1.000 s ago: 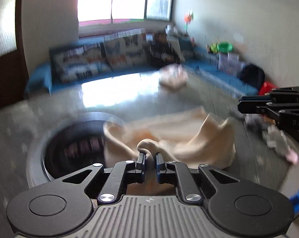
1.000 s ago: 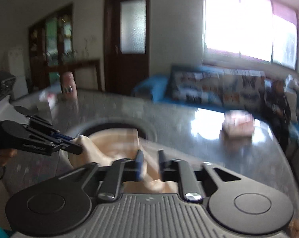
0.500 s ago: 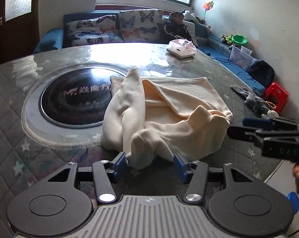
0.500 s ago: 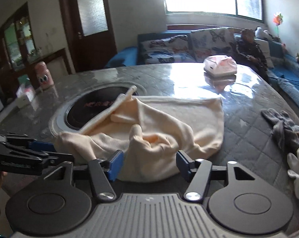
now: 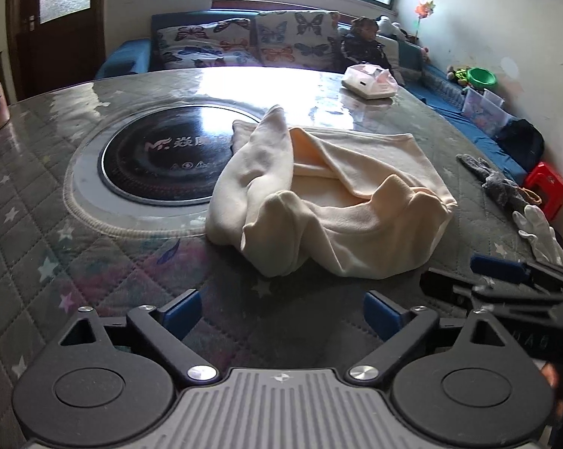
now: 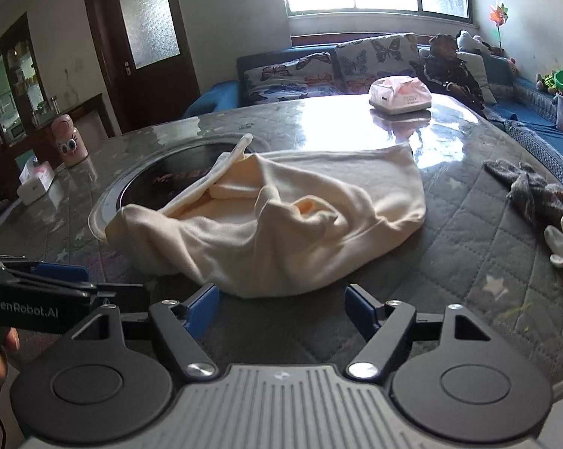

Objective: Fold clothes

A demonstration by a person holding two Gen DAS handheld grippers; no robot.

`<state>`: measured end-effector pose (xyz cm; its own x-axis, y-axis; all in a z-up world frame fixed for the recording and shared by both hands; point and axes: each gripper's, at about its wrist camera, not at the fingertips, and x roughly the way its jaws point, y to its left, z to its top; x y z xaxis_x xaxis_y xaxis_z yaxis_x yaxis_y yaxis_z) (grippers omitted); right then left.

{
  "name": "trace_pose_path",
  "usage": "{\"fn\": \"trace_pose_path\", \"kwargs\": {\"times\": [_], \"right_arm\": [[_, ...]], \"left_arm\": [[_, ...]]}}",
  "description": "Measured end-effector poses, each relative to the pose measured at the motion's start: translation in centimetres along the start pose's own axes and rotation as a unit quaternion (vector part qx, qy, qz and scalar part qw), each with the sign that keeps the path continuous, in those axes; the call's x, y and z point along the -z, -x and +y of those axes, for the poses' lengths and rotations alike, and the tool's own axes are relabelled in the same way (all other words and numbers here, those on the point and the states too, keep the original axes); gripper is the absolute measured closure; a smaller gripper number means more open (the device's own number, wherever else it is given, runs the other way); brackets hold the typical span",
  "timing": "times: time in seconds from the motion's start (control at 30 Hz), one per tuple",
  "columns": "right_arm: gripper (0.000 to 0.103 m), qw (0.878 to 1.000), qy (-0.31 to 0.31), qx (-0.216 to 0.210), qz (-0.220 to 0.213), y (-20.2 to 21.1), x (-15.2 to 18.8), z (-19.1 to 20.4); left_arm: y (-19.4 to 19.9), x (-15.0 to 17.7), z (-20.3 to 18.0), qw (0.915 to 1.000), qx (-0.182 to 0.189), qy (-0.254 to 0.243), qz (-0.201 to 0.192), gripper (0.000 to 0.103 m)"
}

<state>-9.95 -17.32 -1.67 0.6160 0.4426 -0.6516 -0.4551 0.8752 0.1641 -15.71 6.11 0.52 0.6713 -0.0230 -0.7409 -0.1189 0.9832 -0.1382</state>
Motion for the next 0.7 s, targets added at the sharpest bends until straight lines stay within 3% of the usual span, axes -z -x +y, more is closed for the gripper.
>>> {"fn": "trace_pose_path", "kwargs": {"times": [0.2, 0.7], "right_arm": [[0.024, 1.000, -0.001, 0.002, -0.003, 0.4, 0.6, -0.1], [0.022, 1.000, 0.005, -0.002, -0.022, 1.9, 2.0, -0.3]], "left_arm": [[0.3, 0.8, -0.3, 0.9999, -0.011, 0.001, -0.002, 0.000], [1.6, 2.9, -1.3, 0.9997, -0.022, 0.000, -0.005, 0.000]]}}
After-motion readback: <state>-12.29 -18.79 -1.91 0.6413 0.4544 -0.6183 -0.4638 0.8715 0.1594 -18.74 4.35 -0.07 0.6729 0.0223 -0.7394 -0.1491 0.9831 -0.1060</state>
